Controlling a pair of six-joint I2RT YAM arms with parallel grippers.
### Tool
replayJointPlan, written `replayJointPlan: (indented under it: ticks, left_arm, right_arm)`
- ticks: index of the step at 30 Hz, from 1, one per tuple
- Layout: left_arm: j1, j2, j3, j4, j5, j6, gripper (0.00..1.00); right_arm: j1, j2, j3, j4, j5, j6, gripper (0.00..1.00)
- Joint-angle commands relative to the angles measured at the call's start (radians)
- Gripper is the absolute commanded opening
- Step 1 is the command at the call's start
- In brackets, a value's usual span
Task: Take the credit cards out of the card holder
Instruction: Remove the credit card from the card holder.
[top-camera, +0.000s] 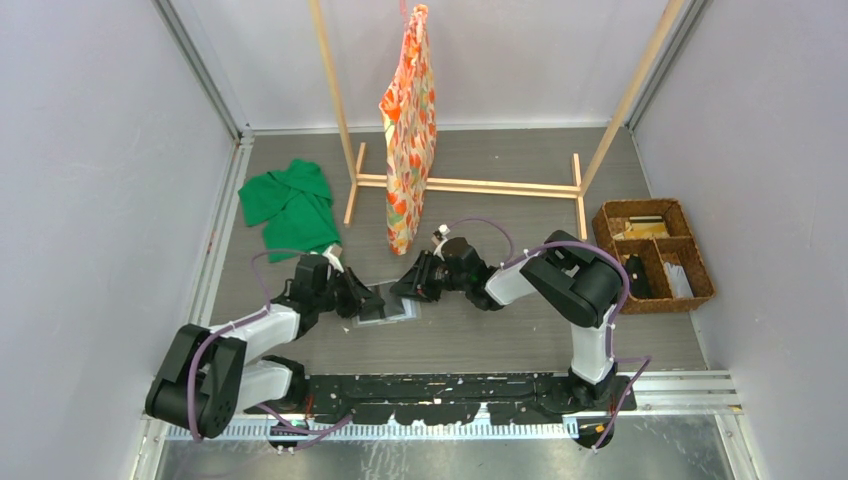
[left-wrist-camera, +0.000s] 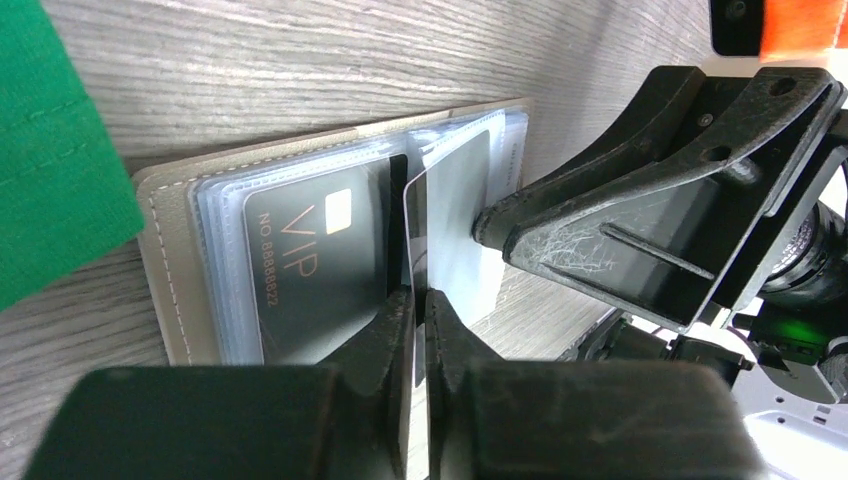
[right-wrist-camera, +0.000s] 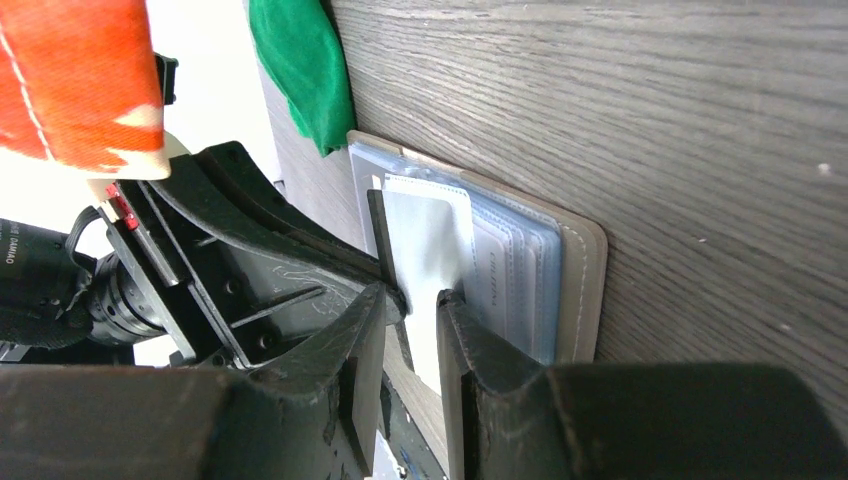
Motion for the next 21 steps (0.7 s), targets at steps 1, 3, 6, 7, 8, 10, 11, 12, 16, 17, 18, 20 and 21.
replayJointPlan:
  ticks: [1, 3, 6, 7, 8, 10, 11, 12, 16, 17, 18, 20, 21]
  left_arm:
    - [-0.004, 0.009, 0.001, 0.048, 0.042, -0.012, 0.03]
    - [-0.004, 0.001, 0.003, 0.042, 0.037, -0.011, 0.01]
    - [-0.004, -0.025, 0.006, 0.014, 0.024, -0.007, 0.01]
    - [-0.004, -0.037, 0.009, -0.009, 0.018, 0.000, 0.01]
    - [-0.004, -0.050, 0.010, -0.020, 0.012, 0.002, 0.01]
    - [-0.004, -0.075, 0.011, -0.059, -0.002, 0.011, 0.00]
    - [-0.004, -0.086, 0.012, -0.076, -0.012, 0.015, 0.01]
    - [-0.004, -0.094, 0.012, -0.091, -0.017, 0.019, 0.01]
    - [-0.003, -0.118, 0.001, -0.131, -0.039, 0.024, 0.01]
    - [-0.002, -0.121, -0.002, -0.137, -0.043, 0.024, 0.00]
    - [-0.001, -0.125, -0.005, -0.143, -0.044, 0.023, 0.01]
    - [0.002, -0.137, -0.012, -0.154, -0.049, 0.023, 0.01]
    - [0.003, -0.143, -0.014, -0.161, -0.050, 0.023, 0.01]
  right_arm:
    - [0.003, 0.043, -0.022, -0.105, 0.046, -0.036, 0.31]
    - [0.002, 0.043, -0.026, -0.106, 0.048, -0.037, 0.31]
    - [0.002, 0.044, -0.031, -0.104, 0.051, -0.035, 0.31]
    - [0.002, 0.044, -0.034, -0.105, 0.053, -0.035, 0.31]
    - [0.000, 0.046, -0.036, -0.105, 0.054, -0.033, 0.31]
    - [0.000, 0.045, -0.041, -0.103, 0.056, -0.033, 0.31]
    - [0.000, 0.045, -0.042, -0.103, 0.057, -0.032, 0.31]
    - [-0.001, 0.045, -0.043, -0.103, 0.056, -0.032, 0.31]
    - [-0.003, 0.044, -0.048, -0.099, 0.058, -0.030, 0.31]
    - [-0.003, 0.042, -0.050, -0.097, 0.058, -0.030, 0.31]
    - [-0.003, 0.043, -0.052, -0.097, 0.059, -0.030, 0.31]
    - [-0.003, 0.043, -0.055, -0.095, 0.060, -0.029, 0.31]
    - [-0.003, 0.043, -0.058, -0.094, 0.061, -0.029, 0.31]
